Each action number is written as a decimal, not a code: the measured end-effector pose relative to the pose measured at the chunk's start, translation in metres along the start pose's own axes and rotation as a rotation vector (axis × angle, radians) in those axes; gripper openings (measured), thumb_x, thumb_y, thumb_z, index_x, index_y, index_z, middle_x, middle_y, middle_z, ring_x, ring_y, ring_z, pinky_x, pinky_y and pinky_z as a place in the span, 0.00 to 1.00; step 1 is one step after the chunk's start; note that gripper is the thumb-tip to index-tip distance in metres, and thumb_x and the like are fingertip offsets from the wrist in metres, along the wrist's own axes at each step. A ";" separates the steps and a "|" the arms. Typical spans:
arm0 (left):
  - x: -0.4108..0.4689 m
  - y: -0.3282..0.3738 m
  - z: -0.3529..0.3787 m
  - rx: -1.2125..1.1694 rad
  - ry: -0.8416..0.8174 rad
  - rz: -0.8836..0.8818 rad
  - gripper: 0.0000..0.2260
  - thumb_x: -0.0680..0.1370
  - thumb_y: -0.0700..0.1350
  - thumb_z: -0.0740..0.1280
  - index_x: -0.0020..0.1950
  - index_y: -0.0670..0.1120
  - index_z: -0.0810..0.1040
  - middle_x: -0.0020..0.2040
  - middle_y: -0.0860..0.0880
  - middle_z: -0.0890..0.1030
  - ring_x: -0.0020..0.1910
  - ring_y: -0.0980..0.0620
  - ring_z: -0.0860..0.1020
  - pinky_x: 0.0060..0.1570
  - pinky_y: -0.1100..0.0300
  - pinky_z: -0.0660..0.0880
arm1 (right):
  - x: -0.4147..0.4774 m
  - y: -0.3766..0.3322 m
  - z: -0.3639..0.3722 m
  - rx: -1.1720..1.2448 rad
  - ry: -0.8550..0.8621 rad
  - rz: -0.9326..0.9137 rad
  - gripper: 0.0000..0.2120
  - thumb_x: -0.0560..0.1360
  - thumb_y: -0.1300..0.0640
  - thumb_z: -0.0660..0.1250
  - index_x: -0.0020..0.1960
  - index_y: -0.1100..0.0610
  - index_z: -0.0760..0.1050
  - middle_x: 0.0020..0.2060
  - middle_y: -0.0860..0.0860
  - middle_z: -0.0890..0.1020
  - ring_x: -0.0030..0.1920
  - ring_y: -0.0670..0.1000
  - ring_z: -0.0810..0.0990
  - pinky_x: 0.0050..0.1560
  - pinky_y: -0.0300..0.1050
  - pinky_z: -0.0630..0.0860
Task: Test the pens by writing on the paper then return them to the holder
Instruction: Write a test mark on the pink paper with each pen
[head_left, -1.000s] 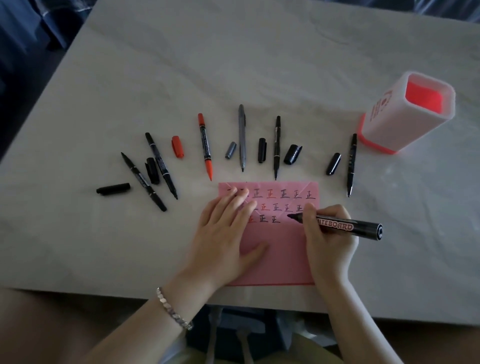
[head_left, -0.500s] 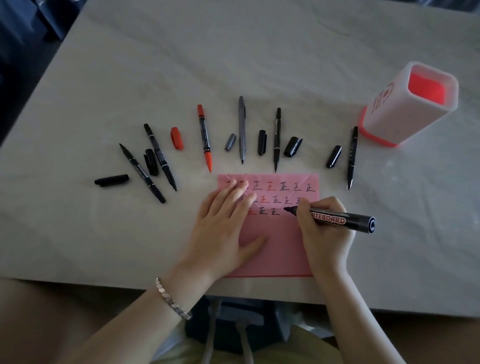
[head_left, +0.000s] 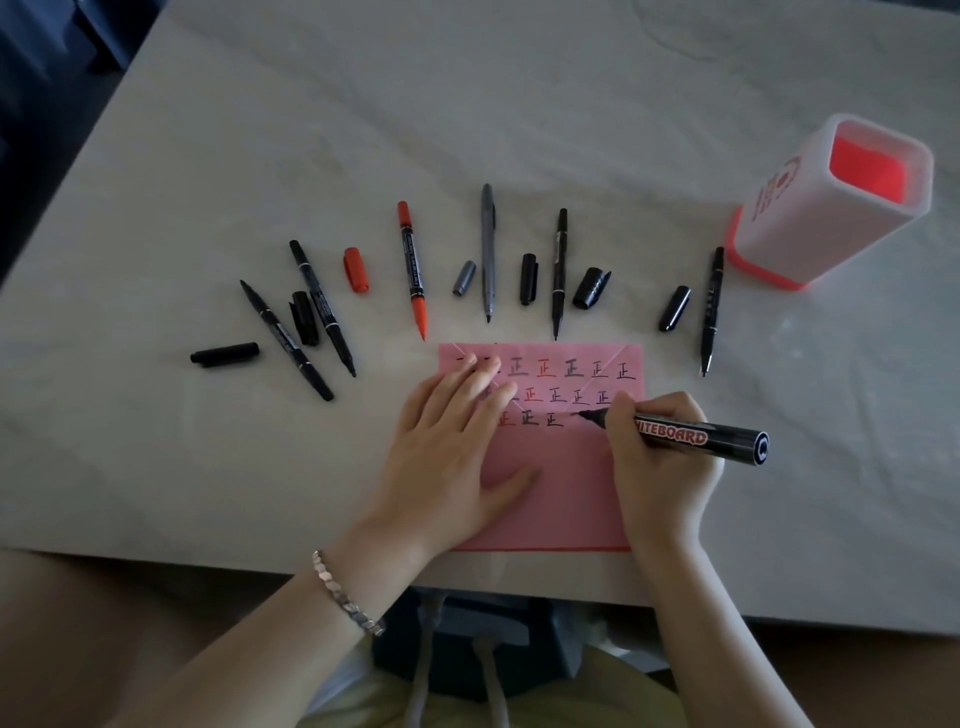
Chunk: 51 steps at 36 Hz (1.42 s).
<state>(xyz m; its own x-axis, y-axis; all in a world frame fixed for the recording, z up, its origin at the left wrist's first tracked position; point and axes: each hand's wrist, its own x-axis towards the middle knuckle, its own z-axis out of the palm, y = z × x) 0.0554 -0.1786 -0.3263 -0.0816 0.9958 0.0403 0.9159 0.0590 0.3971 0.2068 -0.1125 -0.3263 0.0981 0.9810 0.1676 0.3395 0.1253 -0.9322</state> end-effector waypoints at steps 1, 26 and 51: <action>0.000 0.000 0.000 0.001 0.000 -0.001 0.30 0.71 0.63 0.58 0.66 0.45 0.70 0.69 0.45 0.69 0.70 0.49 0.59 0.69 0.55 0.51 | 0.000 0.000 0.000 -0.001 -0.007 0.006 0.11 0.68 0.58 0.67 0.29 0.50 0.68 0.24 0.38 0.76 0.27 0.39 0.73 0.31 0.26 0.67; 0.000 0.000 -0.001 -0.003 -0.011 -0.004 0.30 0.72 0.63 0.58 0.67 0.45 0.69 0.70 0.45 0.69 0.70 0.49 0.59 0.69 0.55 0.50 | -0.001 -0.003 0.001 -0.059 0.038 0.058 0.11 0.67 0.56 0.65 0.28 0.52 0.67 0.23 0.50 0.74 0.27 0.46 0.72 0.30 0.32 0.68; 0.001 0.000 -0.001 -0.007 -0.003 -0.007 0.30 0.71 0.63 0.58 0.66 0.44 0.70 0.69 0.44 0.69 0.70 0.50 0.59 0.69 0.56 0.49 | -0.001 -0.002 -0.001 -0.012 -0.047 0.042 0.11 0.67 0.57 0.66 0.28 0.51 0.67 0.21 0.45 0.74 0.25 0.45 0.72 0.28 0.31 0.68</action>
<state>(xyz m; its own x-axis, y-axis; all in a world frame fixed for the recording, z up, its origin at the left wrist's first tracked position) 0.0556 -0.1779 -0.3256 -0.0867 0.9956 0.0351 0.9123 0.0652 0.4042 0.2064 -0.1139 -0.3241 0.0684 0.9913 0.1128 0.3474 0.0823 -0.9341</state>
